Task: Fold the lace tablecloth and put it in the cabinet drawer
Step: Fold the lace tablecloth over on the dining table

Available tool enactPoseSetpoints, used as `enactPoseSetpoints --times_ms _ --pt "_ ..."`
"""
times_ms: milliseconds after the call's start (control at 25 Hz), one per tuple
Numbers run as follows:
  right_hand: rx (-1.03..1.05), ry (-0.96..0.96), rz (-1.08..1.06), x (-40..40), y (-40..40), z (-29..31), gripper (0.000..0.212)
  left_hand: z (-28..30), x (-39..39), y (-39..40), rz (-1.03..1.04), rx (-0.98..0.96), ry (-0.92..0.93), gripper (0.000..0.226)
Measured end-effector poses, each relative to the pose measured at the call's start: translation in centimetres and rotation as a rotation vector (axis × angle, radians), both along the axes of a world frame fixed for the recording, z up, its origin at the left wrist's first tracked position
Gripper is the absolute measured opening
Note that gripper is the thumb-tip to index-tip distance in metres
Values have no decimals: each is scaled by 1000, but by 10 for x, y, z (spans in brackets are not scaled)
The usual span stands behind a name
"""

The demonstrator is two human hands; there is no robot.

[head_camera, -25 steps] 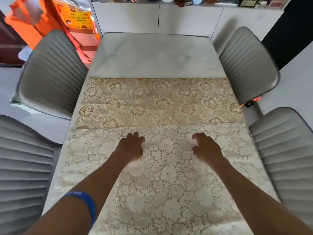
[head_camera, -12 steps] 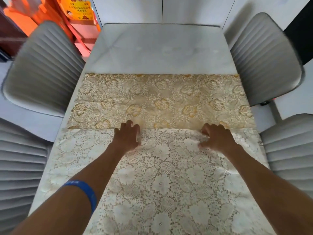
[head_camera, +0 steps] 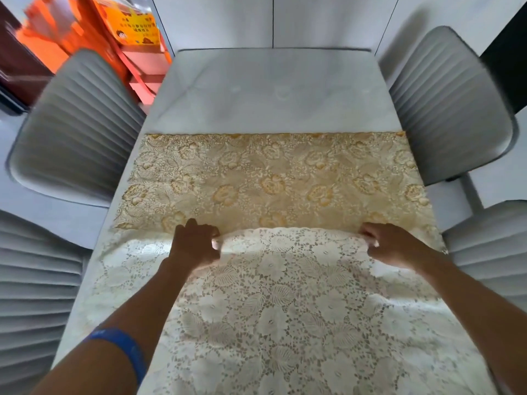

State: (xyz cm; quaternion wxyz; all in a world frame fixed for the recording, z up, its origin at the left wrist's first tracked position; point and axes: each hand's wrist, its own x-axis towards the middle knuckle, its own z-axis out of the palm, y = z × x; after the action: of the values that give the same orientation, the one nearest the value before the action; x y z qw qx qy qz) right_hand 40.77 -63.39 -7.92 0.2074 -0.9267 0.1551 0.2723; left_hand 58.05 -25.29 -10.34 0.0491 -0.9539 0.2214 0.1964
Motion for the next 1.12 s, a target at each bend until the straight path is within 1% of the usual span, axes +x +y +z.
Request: enactPoseSetpoints --times_ms 80,200,240,280,320,360,400,440,480,520,600,680,720,800,840,920,1040,1120 --pt "-171 39 59 1 -6 5 7 6 1 14 -12 126 -32 42" --pt "-268 73 11 17 -5 16 12 31 8 14 -38 173 -85 28" --pt "-322 32 -9 28 -6 24 13 41 20 5 -41 151 -124 24" --pt "-415 -75 -37 41 -9 31 13 52 36 -5 -37 119 -187 24" --pt "-534 -219 -71 53 -14 39 18 62 51 -17 -12 60 -269 30" --pt "-639 -347 -117 64 -18 45 32 72 63 -29 33 -35 -349 41" --pt "-694 -415 -163 71 -19 49 49 79 70 -40 89 -143 -412 55" --pt "-700 -433 -191 73 -16 50 63 84 69 -51 130 -232 -437 64" --pt "-672 -423 -196 68 -5 49 70 86 57 -59 135 -289 -420 65" --pt "-623 -419 -187 60 10 44 72 82 37 -65 115 -321 -373 60" --pt "-502 -397 -168 27 51 28 65 59 -28 -65 56 -305 -219 42" --pt "-400 -354 -146 -20 95 6 56 32 -105 -47 17 -289 -79 36" --pt "-348 -329 -151 -44 116 -4 52 20 -137 -35 14 -296 -15 40" --pt "-257 -271 -165 -81 149 -21 48 4 -179 -16 -7 -294 98 58" --pt "-222 -260 -156 -92 157 -27 49 -1 -187 -11 -25 -276 130 65" --pt "-198 -240 -123 -105 161 -33 51 -5 -192 -6 -44 -234 183 70" --pt "-188 -139 -61 -114 158 -29 60 -2 -195 -12 -17 -163 226 73" --pt "-157 -77 -27 -124 161 -22 65 0 -192 -18 5 -120 271 81"
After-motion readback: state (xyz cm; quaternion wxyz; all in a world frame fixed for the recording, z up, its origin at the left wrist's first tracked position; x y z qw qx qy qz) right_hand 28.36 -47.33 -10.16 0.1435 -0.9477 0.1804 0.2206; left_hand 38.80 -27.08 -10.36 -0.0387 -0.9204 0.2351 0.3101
